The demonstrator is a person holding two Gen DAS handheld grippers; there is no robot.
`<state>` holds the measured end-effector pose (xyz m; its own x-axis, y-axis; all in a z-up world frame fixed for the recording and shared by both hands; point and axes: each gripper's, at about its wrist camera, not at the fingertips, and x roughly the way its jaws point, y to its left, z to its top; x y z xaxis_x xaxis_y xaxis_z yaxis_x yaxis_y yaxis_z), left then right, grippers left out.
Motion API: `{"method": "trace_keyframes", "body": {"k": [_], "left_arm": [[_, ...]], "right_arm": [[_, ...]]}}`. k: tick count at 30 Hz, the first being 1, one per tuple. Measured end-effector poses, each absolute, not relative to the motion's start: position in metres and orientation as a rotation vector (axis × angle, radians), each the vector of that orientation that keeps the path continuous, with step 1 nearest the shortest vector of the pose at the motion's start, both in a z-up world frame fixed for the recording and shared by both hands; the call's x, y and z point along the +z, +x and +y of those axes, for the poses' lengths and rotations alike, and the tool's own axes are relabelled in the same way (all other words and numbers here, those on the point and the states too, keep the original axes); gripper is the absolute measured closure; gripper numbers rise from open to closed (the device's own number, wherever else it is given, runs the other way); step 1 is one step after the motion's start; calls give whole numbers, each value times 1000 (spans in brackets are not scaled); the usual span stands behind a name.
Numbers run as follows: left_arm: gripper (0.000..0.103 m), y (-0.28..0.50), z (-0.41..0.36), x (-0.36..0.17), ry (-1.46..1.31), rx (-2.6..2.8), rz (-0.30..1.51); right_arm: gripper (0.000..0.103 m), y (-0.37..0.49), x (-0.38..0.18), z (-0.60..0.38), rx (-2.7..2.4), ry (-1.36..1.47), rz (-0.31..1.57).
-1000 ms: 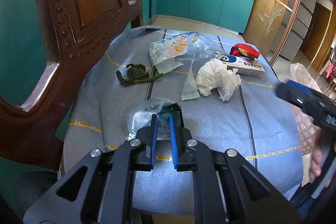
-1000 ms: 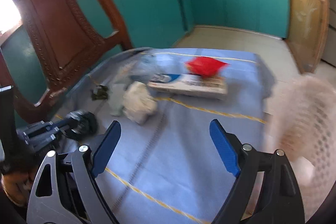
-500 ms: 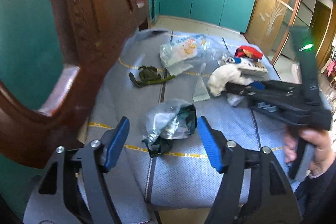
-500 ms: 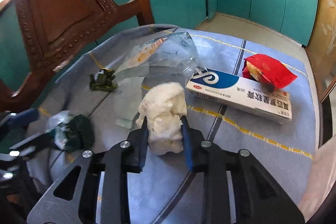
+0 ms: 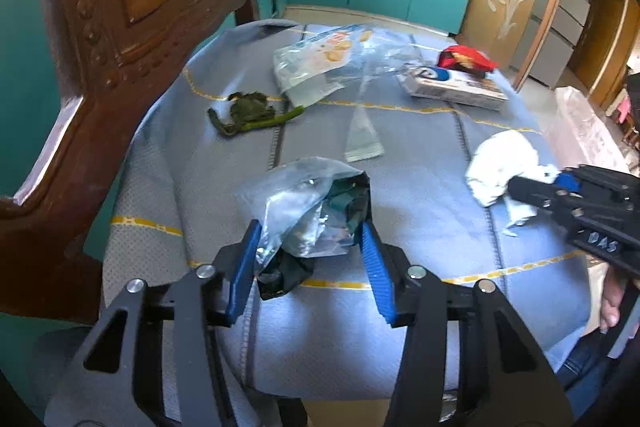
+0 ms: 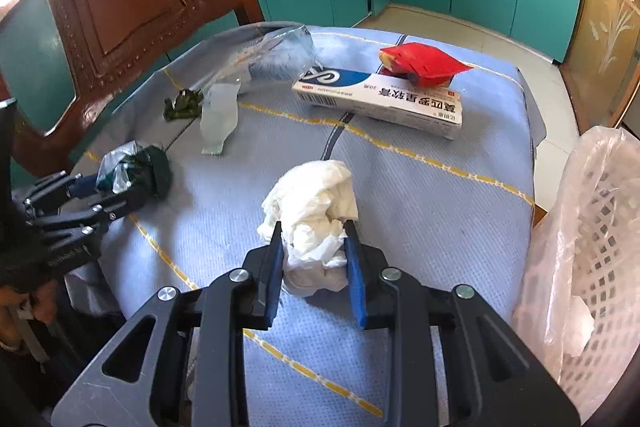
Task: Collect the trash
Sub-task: 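Hold the wrapper in the left tool and the tissue in the right tool above the table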
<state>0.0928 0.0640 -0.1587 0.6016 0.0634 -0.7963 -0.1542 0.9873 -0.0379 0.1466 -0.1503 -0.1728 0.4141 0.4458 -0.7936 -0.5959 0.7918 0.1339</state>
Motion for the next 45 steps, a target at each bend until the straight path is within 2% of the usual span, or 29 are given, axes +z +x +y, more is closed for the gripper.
{"method": "trace_keyframes", "body": {"k": [1, 3, 5, 11, 15, 18, 45], "left_arm": [[53, 92, 60, -157, -98, 117, 912], [53, 90, 54, -153, -87, 103, 908], [53, 90, 49, -150, -76, 85, 908], [53, 85, 44, -146, -67, 78, 899], [53, 81, 41, -139, -43, 89, 863], [53, 81, 41, -135, -41, 89, 845], [53, 75, 34, -128, -4, 107, 813]], "right_arm": [[70, 146, -172, -147, 654, -196, 923], [51, 146, -172, -141, 650, -213, 898], [42, 148, -173, -141, 640, -213, 892], [44, 158, -183, -134, 610, -226, 917], [64, 155, -181, -132, 624, -236, 911], [68, 150, -181, -132, 623, -252, 903], [69, 154, -164, -150, 575, -193, 855]]}}
